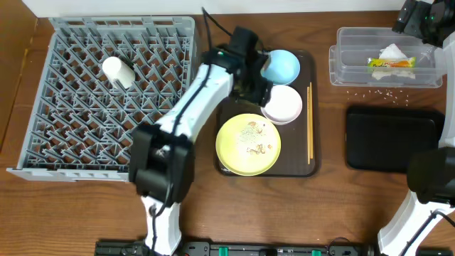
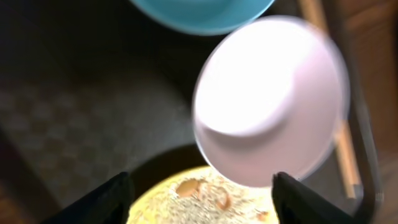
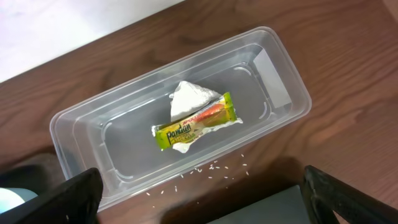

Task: Sort waste into correct bins and load items into the dishwasher
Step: 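Reach the left gripper right to the tray toward the pink bowl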

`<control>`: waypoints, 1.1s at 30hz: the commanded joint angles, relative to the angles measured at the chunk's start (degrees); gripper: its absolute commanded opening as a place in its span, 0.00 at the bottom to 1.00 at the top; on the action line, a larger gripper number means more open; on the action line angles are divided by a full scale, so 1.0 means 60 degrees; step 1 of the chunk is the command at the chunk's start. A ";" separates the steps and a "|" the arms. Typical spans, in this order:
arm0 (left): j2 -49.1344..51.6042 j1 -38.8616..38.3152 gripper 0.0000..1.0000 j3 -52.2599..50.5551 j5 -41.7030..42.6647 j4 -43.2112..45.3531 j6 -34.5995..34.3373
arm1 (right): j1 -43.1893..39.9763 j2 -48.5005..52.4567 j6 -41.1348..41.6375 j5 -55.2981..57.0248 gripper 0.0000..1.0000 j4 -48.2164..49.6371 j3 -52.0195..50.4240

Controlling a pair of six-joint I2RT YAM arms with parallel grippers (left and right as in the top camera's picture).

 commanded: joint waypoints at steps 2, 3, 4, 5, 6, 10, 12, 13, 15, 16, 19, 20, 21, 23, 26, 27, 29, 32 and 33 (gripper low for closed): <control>0.0612 0.0022 0.65 -0.0011 -0.0182 0.0146 0.0135 | -0.0029 0.0011 -0.0069 0.0036 0.99 -0.0007 -0.0036; 0.0696 0.0022 0.64 -0.0011 -0.0171 0.0233 0.0117 | -0.0029 0.0011 -0.0069 0.0036 0.99 -0.0007 -0.0036; 0.0790 0.0022 0.61 -0.0011 -0.0142 0.0357 0.0058 | -0.0029 0.0011 -0.0069 0.0036 0.99 -0.0007 -0.0036; 0.0860 0.0022 0.58 -0.0011 -0.0142 0.0452 0.0007 | -0.0029 0.0011 -0.0069 0.0036 0.99 -0.0007 -0.0036; 0.0936 0.0022 0.55 -0.0011 -0.0142 0.0543 -0.0018 | -0.0029 0.0011 -0.0069 0.0036 0.99 -0.0007 -0.0036; 0.1177 0.0022 0.47 -0.0011 -0.0149 0.0834 -0.0025 | -0.0029 0.0011 -0.0069 0.0036 0.99 -0.0007 -0.0036; 0.1260 0.0022 0.41 -0.0011 -0.0149 0.0863 -0.0047 | -0.0029 0.0011 -0.0069 0.0036 0.99 -0.0007 -0.0036; 0.1293 0.0022 0.40 -0.0011 -0.0157 0.0860 -0.0044 | -0.0029 0.0011 -0.0069 0.0036 0.99 -0.0007 -0.0036; 0.1319 0.0029 0.34 -0.0011 -0.0328 0.0856 -0.0047 | -0.0029 0.0011 -0.0069 0.0036 0.99 -0.0007 -0.0036; 0.1319 0.0029 0.32 -0.0011 -0.0474 0.0852 -0.0047 | -0.0029 0.0011 -0.0069 0.0036 0.99 -0.0007 -0.0036; 0.1319 0.0033 0.28 -0.0011 -0.0627 0.0856 -0.0058 | -0.0029 0.0011 -0.0069 0.0036 0.99 -0.0007 -0.0036; 0.1319 0.0040 0.25 -0.0011 -0.0754 0.0860 -0.0073 | -0.0029 0.0011 -0.0069 0.0036 0.99 -0.0007 -0.0036; 0.1319 0.0051 0.23 -0.0011 -0.0911 0.0863 -0.0084 | -0.0029 0.0011 -0.0069 0.0036 0.99 -0.0007 -0.0036; 0.1315 0.0076 0.18 -0.0007 -0.1410 0.0860 -0.0193 | -0.0029 0.0011 -0.0069 0.0036 0.99 -0.0007 -0.0036; 0.1282 0.0280 0.19 -0.0007 -0.2626 0.0845 -0.0911 | -0.0029 0.0011 -0.0069 0.0036 0.99 -0.0007 -0.0036; 0.1257 0.0361 0.19 -0.0007 -0.2710 0.0827 -0.0903 | -0.0029 0.0011 -0.0069 0.0036 0.99 -0.0007 -0.0036; 0.1195 0.0517 0.19 0.0011 -0.2754 0.0827 -0.0900 | -0.0029 0.0011 -0.0069 0.0036 0.99 -0.0007 -0.0036; 0.1031 0.0820 0.19 0.0102 -0.2754 0.0827 -0.0900 | -0.0029 0.0011 -0.0069 0.0036 0.99 -0.0007 -0.0036; 0.0947 0.0922 0.19 0.0120 -0.2754 0.0827 -0.0892 | -0.0029 0.0011 -0.0069 0.0036 0.99 -0.0007 -0.0036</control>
